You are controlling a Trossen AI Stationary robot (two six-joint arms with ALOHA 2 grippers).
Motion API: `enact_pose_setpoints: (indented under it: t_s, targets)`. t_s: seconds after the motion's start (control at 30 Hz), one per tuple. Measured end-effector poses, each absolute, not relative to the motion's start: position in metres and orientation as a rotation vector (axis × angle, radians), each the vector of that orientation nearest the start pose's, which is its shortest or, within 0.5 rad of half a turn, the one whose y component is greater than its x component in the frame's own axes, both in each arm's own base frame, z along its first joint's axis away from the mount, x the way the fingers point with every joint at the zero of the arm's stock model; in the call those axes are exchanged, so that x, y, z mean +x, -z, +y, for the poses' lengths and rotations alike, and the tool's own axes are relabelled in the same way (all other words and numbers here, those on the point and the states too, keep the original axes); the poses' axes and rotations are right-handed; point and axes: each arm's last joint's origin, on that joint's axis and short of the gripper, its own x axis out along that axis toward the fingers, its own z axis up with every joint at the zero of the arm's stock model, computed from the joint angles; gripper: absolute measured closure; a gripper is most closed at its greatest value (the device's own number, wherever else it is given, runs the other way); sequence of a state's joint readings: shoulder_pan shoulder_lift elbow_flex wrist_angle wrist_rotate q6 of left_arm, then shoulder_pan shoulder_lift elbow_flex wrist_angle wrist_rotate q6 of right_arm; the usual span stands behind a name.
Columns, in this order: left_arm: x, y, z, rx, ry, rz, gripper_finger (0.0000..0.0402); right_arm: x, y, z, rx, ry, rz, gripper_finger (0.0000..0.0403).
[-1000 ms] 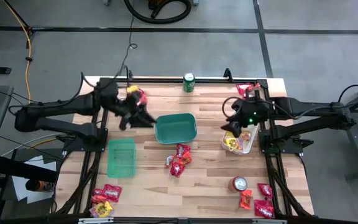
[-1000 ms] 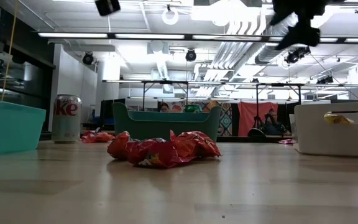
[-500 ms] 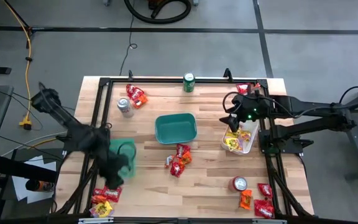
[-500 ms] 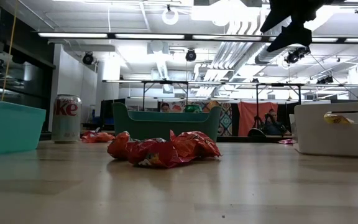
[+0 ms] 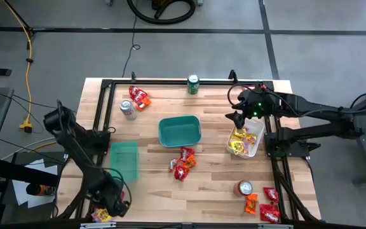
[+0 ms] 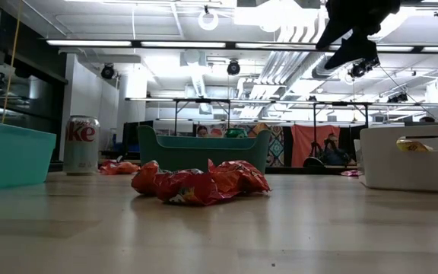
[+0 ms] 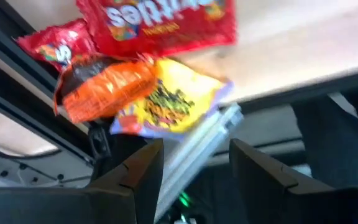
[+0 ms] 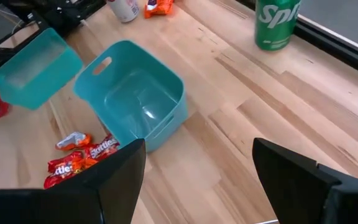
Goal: Sort candy
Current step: Put the yellow candy into the white bin
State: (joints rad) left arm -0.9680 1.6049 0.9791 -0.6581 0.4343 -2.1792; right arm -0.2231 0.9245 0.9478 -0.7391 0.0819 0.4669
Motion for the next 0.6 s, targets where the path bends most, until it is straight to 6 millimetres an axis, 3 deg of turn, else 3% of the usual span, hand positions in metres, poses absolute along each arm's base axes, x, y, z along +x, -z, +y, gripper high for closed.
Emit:
enact_pose_setpoints:
  t_s: [0.6]
  targets:
    - [0.159,-0.131,-0.268,-1.147,-0.796,1.820,0.0234,0.170,-0.316,-0.051,0.503,0.474,0.635,0.0112]
